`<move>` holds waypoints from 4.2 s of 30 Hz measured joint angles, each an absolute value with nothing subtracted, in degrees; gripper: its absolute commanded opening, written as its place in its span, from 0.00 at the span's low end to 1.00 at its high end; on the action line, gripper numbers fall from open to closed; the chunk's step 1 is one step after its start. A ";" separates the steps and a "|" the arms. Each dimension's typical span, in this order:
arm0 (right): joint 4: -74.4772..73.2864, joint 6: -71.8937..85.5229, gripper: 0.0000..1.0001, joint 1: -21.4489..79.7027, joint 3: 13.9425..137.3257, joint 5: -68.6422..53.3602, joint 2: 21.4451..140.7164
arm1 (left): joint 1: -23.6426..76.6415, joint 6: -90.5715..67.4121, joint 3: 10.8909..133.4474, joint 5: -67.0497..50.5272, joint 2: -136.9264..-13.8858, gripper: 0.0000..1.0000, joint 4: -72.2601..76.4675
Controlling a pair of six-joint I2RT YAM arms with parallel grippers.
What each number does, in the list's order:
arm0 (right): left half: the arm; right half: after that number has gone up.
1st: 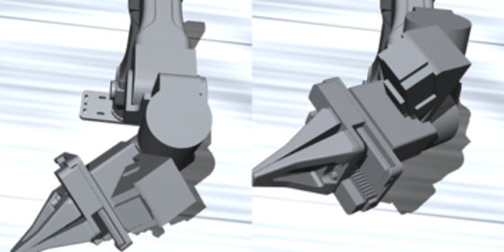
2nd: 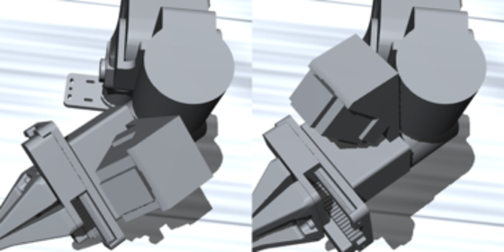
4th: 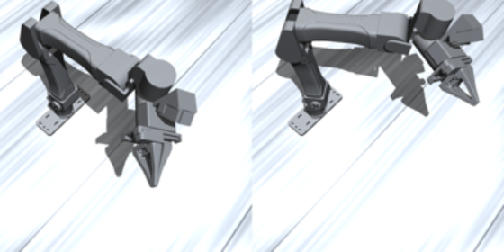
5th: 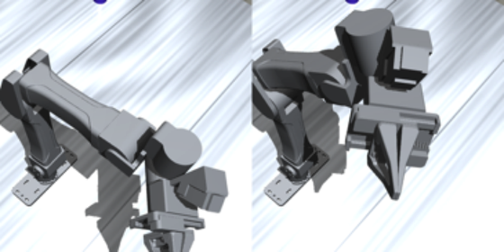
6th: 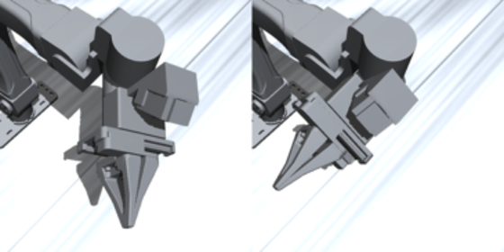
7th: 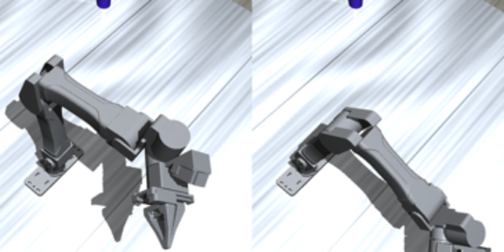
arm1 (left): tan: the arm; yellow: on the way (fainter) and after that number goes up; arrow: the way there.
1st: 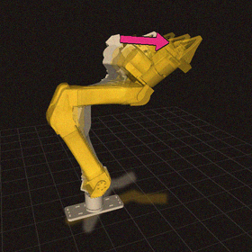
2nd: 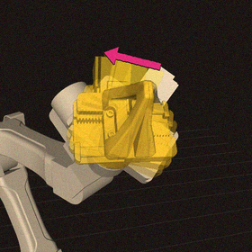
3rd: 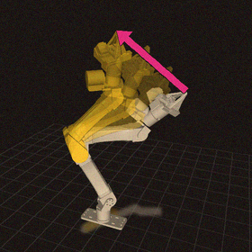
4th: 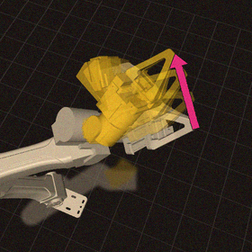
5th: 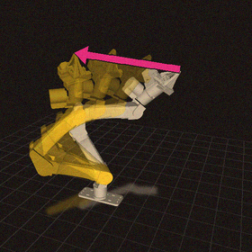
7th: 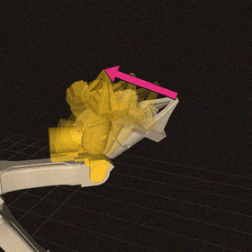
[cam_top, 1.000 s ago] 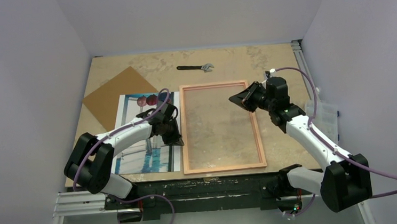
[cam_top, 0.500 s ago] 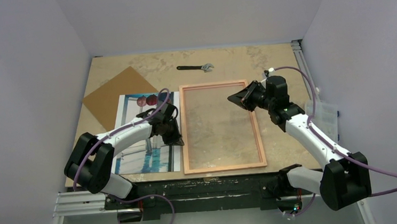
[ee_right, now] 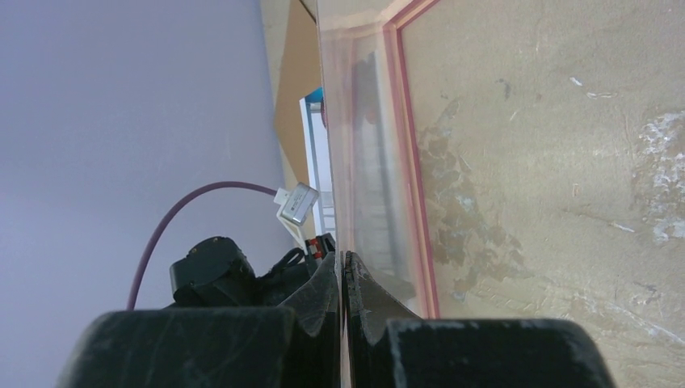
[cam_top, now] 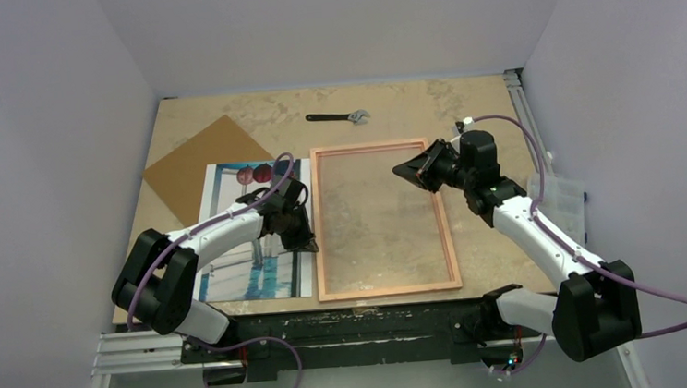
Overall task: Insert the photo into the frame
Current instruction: Place the photo frame item in the photo frame.
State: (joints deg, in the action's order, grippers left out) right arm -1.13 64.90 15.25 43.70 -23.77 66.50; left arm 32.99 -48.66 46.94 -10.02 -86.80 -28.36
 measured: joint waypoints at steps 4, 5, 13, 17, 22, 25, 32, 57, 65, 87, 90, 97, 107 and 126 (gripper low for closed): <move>-1.19 64.01 0.00 15.22 43.48 -23.68 66.37 | 32.99 -48.58 46.96 -10.07 -86.89 0.00 -28.38; -1.26 63.59 0.00 15.14 43.27 -23.62 66.28 | 32.99 -48.51 47.00 -10.07 -86.91 0.00 -28.40; -4.45 58.15 0.00 14.28 42.44 -21.78 65.87 | 32.99 -48.40 47.05 -10.09 -86.98 0.00 -28.47; -6.26 55.27 0.00 14.17 42.44 -20.58 65.87 | 32.99 -48.40 47.18 -10.11 -87.13 0.00 -28.60; -6.48 52.49 0.14 14.06 42.39 -20.27 66.24 | 32.93 -48.38 47.42 -10.24 -87.37 0.00 -28.86; -5.67 51.13 0.21 13.67 41.87 -20.69 66.92 | 32.88 -48.38 47.48 -10.28 -87.42 0.00 -28.93; -3.27 47.53 0.30 12.82 41.67 -21.61 72.05 | 32.75 -48.38 47.77 -10.37 -87.68 0.00 -29.43; -6.76 39.05 0.79 13.63 42.74 -24.84 78.11 | 32.75 -48.16 49.04 -10.85 -88.92 0.00 -30.52; -10.44 36.84 0.84 13.93 44.88 -23.31 78.52 | 32.75 -47.35 49.30 -10.94 -89.14 0.00 -30.81; -19.35 32.21 0.89 14.24 47.40 -16.93 78.50 | 33.08 -47.33 50.24 -10.50 -89.73 0.00 -31.83; -20.03 31.73 0.89 14.24 47.88 -15.68 78.48 | 33.12 -47.33 50.43 -10.46 -89.89 0.00 -32.05; -21.87 30.76 0.89 14.24 48.01 -13.21 78.48 | 33.26 -47.31 50.85 -10.28 -90.17 0.00 -32.51; -23.62 29.89 0.89 14.24 48.73 -11.33 78.48 | 33.47 -47.33 51.03 -9.98 -90.26 0.00 -32.71; -25.91 29.50 0.89 14.24 49.41 -9.52 77.91 | 35.07 -46.85 49.95 -6.94 -87.68 0.00 -31.62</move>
State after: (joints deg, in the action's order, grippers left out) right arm -25.91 29.50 14.24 49.41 -9.52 77.91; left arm 35.07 -46.85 49.95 -6.94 -87.68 -31.62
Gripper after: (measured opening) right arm 0.892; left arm 0.006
